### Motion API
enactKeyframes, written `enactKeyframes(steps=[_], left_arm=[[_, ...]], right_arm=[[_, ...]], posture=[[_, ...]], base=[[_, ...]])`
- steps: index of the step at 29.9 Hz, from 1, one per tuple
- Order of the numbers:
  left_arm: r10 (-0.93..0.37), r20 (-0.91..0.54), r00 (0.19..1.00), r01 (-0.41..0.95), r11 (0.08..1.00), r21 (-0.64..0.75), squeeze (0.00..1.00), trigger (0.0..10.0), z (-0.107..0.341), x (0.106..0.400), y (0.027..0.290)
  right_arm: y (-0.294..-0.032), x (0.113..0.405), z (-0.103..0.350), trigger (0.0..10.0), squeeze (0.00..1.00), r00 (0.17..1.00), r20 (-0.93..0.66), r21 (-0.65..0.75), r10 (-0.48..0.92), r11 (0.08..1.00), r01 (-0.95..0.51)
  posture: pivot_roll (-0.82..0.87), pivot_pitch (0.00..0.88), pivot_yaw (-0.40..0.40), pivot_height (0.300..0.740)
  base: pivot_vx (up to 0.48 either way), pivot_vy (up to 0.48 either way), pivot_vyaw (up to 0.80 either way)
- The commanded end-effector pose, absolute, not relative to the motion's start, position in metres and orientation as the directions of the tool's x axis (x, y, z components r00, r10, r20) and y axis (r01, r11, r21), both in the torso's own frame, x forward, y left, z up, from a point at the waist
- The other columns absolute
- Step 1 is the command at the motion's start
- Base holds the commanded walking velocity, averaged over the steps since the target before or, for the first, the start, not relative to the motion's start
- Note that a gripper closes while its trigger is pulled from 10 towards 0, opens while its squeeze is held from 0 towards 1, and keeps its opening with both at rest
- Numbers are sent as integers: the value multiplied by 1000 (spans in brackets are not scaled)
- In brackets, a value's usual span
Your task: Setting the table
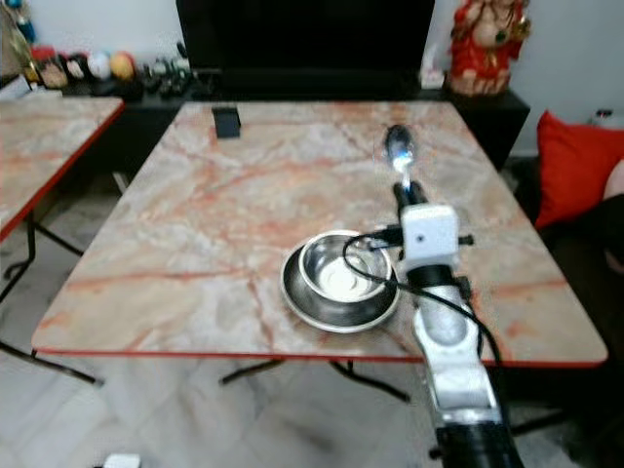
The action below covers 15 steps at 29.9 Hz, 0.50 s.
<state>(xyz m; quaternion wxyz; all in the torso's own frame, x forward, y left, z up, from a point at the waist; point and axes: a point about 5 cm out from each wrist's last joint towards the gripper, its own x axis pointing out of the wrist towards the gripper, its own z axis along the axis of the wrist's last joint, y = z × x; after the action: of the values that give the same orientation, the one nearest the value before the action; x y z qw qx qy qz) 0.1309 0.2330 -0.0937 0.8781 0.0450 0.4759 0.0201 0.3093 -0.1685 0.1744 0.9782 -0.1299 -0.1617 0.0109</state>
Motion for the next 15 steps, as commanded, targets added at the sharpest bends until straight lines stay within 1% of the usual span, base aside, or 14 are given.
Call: enactKeyframes(steps=[1, 4, 6, 11, 15], left_arm=[[84, -839, 538, 12, 994, 107, 0, 10000, -94, 129, 235], [84, -836, 542, 12, 994, 107, 0, 10000, -93, 132, 235], [84, -835, 544, 9, 994, 106, 0, 10000, -92, 133, 236], [84, -833, 547, 3, 995, 102, 0, 10000, -92, 135, 237], [84, -832, 549, -2, 995, 100, 0, 10000, -91, 136, 238]], right_arm=[[-169, 311, 180, 10000, 0, 943, 326, -260, 63, 965, 25], [-175, 313, 180, 10000, 0, 949, 312, -266, 46, 963, 41], [-186, 317, 175, 10000, 0, 965, 261, -283, -3, 956, 80], [-206, 324, 170, 10000, 0, 980, 189, -239, -61, 965, 107], [-219, 328, 166, 10000, 0, 985, 133, -235, -107, 962, 137]], posture=[[-96, 0, 2, 740], [-97, 0, 4, 740], [-99, 0, 4, 740], [-97, 0, 9, 740], [-99, 0, 10, 740]], base=[[0, 0, 0], [0, 0, 0], [0, 0, 0], [0, 0, 0], [0, 0, 0]])
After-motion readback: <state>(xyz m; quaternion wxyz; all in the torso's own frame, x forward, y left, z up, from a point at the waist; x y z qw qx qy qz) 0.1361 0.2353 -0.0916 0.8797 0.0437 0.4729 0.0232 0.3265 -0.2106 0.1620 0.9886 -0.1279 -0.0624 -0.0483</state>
